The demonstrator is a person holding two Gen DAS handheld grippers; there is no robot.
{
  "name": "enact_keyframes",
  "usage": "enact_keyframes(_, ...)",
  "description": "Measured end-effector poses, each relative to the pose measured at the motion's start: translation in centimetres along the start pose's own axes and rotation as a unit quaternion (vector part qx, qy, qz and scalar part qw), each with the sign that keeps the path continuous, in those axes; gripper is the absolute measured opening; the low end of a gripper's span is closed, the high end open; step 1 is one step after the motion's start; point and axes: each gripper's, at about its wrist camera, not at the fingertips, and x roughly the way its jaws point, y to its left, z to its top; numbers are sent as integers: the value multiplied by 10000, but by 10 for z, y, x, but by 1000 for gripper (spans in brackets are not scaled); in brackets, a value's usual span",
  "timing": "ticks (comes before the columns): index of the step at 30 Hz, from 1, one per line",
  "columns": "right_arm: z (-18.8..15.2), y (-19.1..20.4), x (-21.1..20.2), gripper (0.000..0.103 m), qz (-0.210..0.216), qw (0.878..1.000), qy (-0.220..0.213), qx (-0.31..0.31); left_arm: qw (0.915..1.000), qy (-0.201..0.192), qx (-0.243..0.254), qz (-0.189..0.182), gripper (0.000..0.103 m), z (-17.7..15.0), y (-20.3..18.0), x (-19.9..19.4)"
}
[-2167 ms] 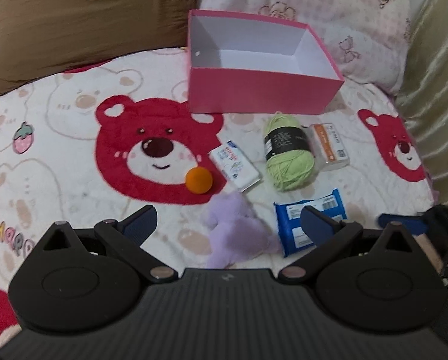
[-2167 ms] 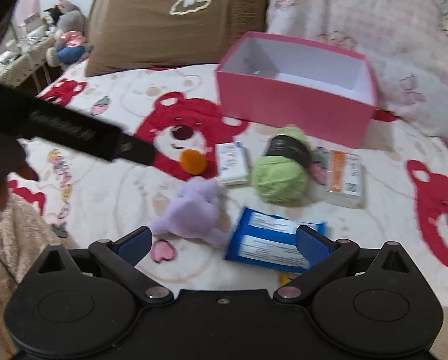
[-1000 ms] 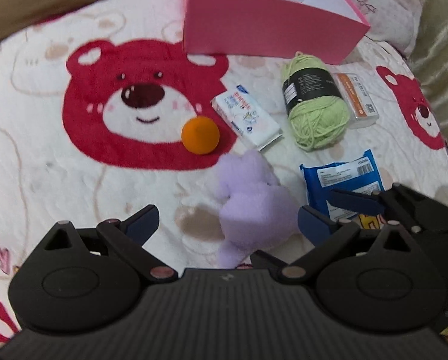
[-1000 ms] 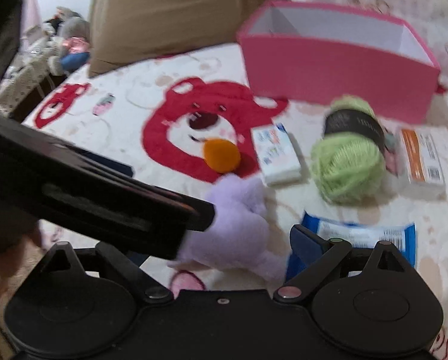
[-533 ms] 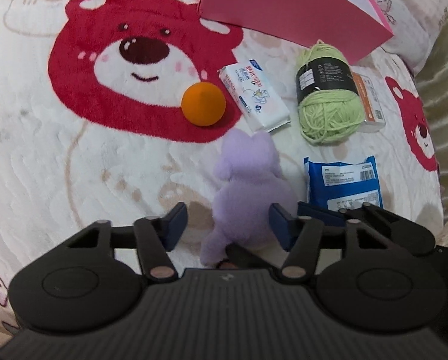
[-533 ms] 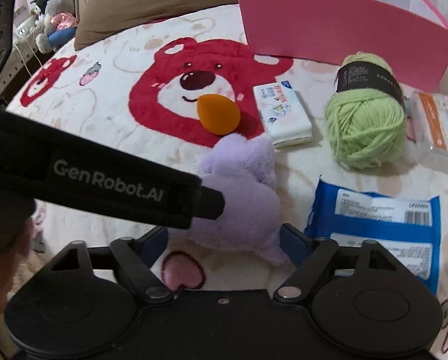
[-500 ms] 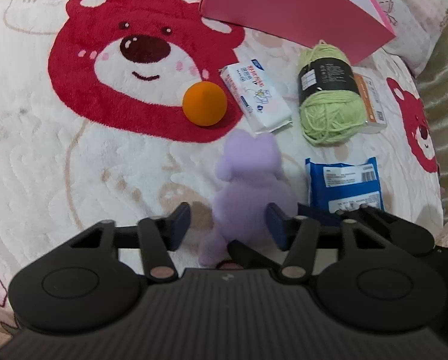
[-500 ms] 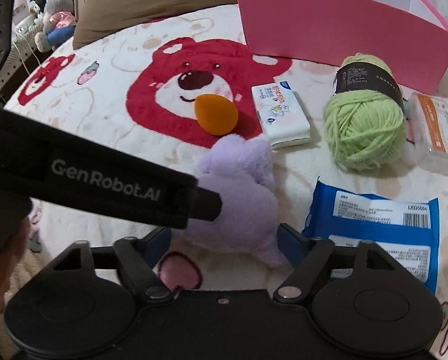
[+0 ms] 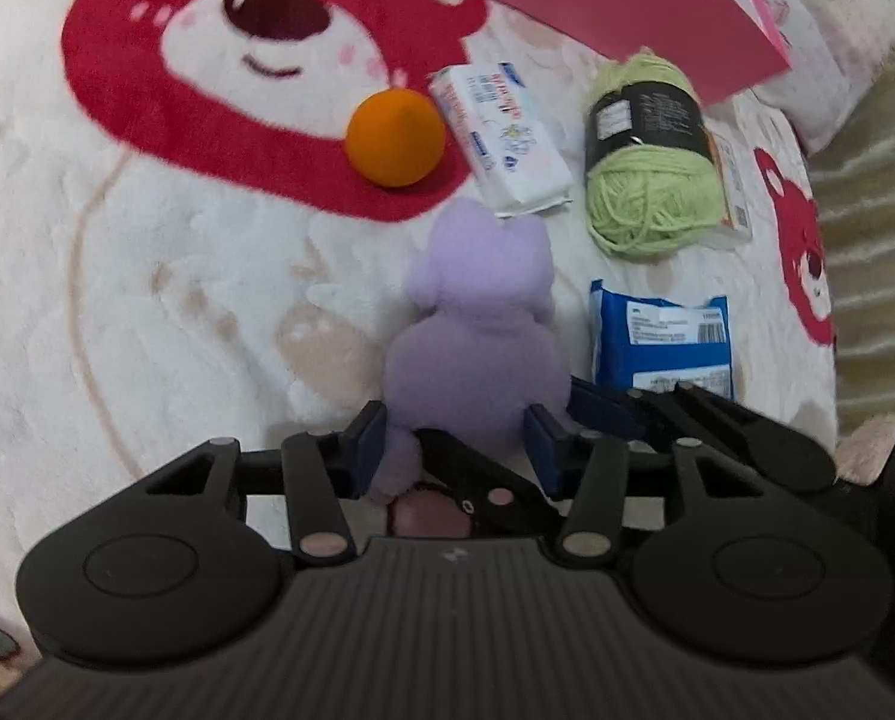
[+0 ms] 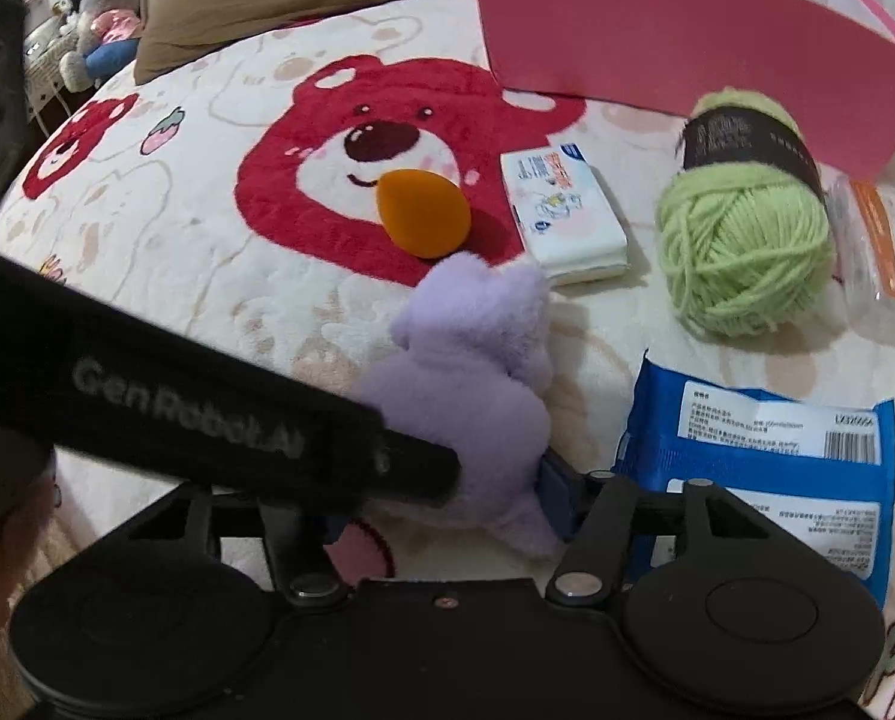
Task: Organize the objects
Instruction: 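Lift the lilac plush with the left gripper and carry it into the pink box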
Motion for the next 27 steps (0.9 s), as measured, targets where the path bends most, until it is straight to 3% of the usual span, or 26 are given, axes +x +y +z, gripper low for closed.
enact_keyframes(8,1,0,-13,61,24,9997,-252,-3,9984,-510,246,-26,46,-4,-11,-21)
enact_keyframes(13,5,-4,-30,61,134,9983,-562,101,9952,-918,143,-319,45,-6,-9,-41)
enact_keyframes(23,9,-6,-60,61,213,9958,-889,104,9903,-1203,264,-638,44,-7,-25,-67)
enact_keyframes(27,17,-6,-78,61,155,9952,-959,-81,9900,-1240,369,-562,44,-4,-41,-81)
